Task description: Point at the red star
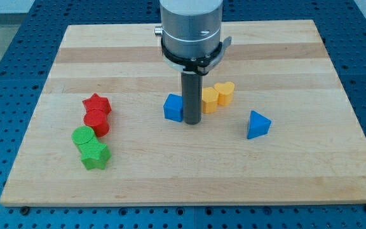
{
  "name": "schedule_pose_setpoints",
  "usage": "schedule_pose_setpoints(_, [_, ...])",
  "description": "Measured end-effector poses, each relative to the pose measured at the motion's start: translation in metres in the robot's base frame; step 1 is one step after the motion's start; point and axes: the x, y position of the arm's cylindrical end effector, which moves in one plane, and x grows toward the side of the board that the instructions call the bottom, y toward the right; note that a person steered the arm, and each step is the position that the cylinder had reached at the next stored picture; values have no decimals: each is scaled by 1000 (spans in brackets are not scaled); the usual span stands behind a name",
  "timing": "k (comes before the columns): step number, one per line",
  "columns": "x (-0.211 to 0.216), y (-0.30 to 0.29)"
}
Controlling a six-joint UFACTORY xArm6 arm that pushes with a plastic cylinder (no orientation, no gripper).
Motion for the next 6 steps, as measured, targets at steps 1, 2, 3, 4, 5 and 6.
schedule_pose_setpoints(1, [10,-31])
schedule_pose_setpoints(2, [2,-66])
schedule_pose_setpoints(3, [-30,-64])
schedule_pose_setpoints(4, [-37,-52])
schedule_pose_setpoints(5, [-26,-70])
schedule_pose_setpoints(6, [-38,-126])
